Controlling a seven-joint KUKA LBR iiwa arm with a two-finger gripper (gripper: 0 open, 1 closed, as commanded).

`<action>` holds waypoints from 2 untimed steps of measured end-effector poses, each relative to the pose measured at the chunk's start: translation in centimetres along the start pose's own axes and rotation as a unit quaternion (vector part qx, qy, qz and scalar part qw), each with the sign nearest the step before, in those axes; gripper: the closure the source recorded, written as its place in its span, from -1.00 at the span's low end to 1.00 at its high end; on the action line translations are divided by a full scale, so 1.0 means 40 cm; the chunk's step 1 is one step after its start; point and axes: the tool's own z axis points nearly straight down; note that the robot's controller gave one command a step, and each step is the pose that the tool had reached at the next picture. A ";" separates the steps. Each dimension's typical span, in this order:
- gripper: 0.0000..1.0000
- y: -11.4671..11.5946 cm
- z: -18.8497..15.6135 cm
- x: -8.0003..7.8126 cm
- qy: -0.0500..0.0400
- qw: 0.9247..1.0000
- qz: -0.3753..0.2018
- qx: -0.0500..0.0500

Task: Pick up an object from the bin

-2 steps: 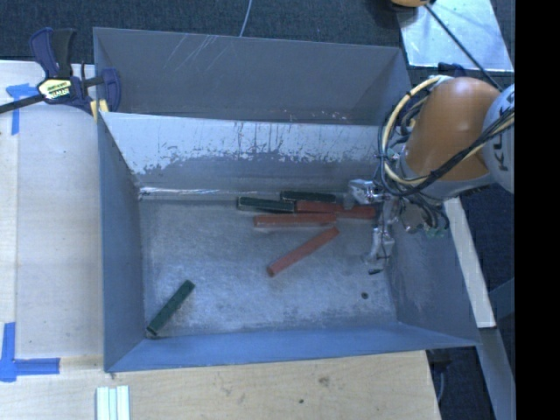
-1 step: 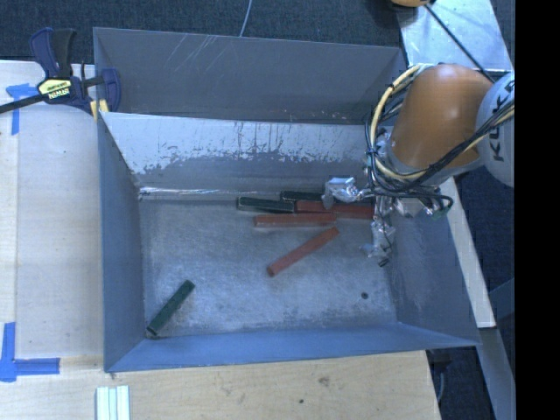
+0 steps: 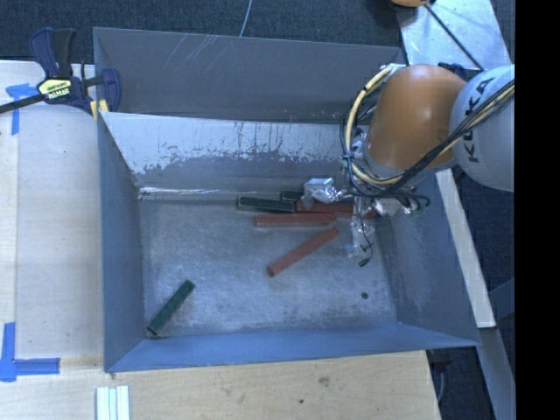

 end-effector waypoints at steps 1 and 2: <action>-1.00 0.039 0.059 -0.026 0.001 0.998 0.069 0.000; 1.00 0.145 0.095 -0.099 0.001 0.972 -0.236 0.002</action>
Offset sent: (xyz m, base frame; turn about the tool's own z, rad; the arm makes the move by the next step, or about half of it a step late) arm -0.0018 0.0728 -0.0412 -0.4801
